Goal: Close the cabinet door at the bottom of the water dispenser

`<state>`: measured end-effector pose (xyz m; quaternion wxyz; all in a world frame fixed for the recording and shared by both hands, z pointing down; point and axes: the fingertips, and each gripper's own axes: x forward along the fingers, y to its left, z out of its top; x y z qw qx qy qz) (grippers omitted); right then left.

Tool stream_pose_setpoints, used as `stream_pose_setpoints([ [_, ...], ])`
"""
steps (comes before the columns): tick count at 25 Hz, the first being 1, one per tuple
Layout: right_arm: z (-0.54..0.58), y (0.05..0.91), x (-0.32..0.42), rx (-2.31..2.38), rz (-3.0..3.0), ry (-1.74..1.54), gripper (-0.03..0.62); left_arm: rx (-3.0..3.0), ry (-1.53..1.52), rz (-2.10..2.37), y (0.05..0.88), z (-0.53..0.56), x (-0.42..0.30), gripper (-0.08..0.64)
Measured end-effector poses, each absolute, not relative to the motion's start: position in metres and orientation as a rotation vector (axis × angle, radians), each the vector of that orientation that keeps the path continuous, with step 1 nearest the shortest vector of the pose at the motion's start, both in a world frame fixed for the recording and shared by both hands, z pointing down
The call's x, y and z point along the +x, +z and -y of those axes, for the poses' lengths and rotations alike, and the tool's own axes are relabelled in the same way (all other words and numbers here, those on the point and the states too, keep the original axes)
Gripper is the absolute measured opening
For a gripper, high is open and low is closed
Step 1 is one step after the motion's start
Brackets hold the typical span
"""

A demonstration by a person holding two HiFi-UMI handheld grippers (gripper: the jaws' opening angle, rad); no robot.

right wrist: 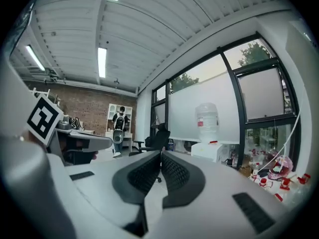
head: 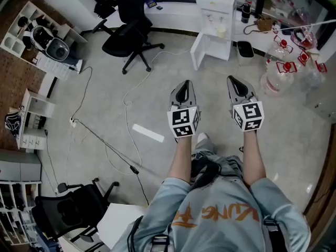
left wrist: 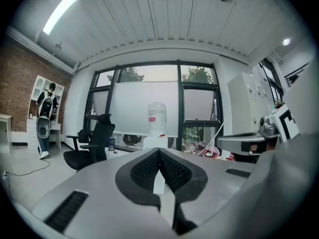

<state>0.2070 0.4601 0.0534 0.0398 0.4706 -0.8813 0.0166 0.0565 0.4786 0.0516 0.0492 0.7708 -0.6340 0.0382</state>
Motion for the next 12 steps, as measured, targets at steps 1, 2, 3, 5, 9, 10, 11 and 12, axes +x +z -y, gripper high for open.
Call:
stream_pose_setpoints([
  [1,-0.458,0.051,0.207,1.439,2.701,0.036,0.029,2.344,0.102,1.936,0.051,-0.476,0.054,0.011],
  [2,-0.454,0.049,0.21,1.444,2.699,0.027,0.029,2.345,0.092,1.935,0.051,-0.472,0.055,0.011],
  [3,-0.45,0.048,0.215,1.457,2.691,0.021,0.029,2.35,0.086,1.93,0.052,-0.468,0.058,0.011],
  [5,-0.439,0.048,0.227,1.489,2.671,0.023,0.029,2.361,0.077,1.914,0.053,-0.458,0.066,0.011],
  [9,-0.419,0.048,0.234,1.52,2.657,0.033,0.029,2.359,0.045,1.898,0.055,-0.44,0.067,0.011],
  [10,-0.413,0.048,0.232,1.517,2.66,0.028,0.029,2.356,0.037,1.898,0.055,-0.434,0.065,0.011],
  [11,-0.407,0.048,0.229,1.51,2.663,0.021,0.029,2.352,0.031,1.898,0.057,-0.428,0.062,0.011],
  [12,-0.401,0.049,0.225,1.502,2.663,0.015,0.029,2.346,0.028,1.897,0.059,-0.421,0.059,0.011],
])
